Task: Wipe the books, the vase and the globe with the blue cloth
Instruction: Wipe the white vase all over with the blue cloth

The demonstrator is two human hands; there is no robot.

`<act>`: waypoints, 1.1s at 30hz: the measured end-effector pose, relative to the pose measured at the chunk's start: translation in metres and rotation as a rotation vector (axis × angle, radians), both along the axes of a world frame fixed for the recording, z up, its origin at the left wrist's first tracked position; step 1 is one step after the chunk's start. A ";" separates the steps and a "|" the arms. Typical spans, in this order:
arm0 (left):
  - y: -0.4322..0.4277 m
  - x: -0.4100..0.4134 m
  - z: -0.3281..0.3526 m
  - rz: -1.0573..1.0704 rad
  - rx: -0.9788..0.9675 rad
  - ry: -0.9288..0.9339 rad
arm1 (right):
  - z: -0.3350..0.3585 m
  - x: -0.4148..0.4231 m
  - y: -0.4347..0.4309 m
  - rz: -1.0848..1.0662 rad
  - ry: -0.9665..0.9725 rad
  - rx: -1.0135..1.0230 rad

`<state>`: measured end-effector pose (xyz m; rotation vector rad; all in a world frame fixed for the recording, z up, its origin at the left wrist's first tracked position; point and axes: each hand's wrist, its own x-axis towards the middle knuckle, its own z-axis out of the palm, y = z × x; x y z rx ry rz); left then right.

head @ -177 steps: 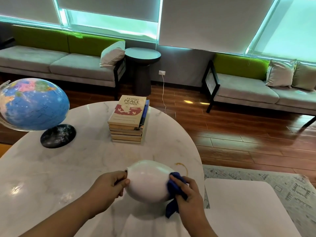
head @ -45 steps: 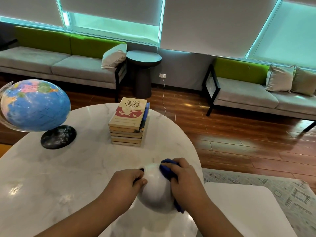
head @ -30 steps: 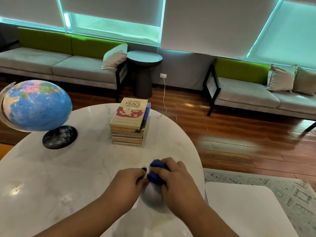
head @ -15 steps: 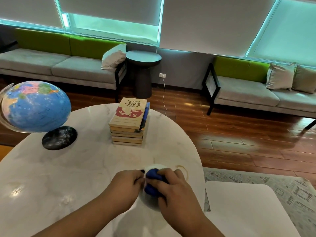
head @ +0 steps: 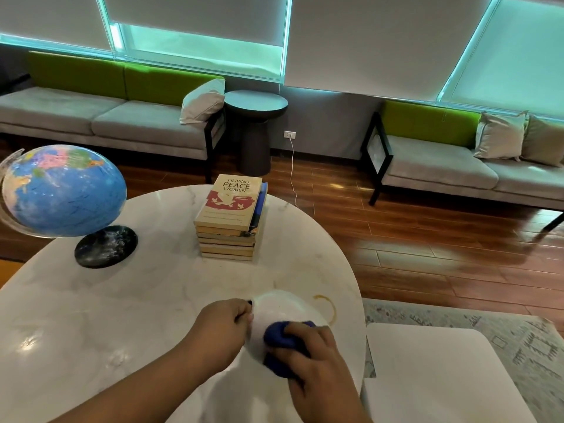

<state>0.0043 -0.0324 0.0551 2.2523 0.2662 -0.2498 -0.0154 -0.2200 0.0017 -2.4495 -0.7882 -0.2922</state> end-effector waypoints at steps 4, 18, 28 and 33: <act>0.007 -0.001 0.000 0.075 -0.126 0.064 | -0.026 0.001 -0.026 -0.335 0.204 0.336; 0.010 -0.007 -0.004 0.094 -0.081 -0.076 | -0.031 0.011 -0.031 -0.552 0.614 0.540; 0.025 -0.003 -0.005 0.163 -0.143 0.014 | -0.026 0.001 -0.003 -0.362 0.535 0.488; 0.021 0.001 -0.004 0.347 -0.525 0.183 | -0.015 0.013 0.011 -0.346 0.398 0.463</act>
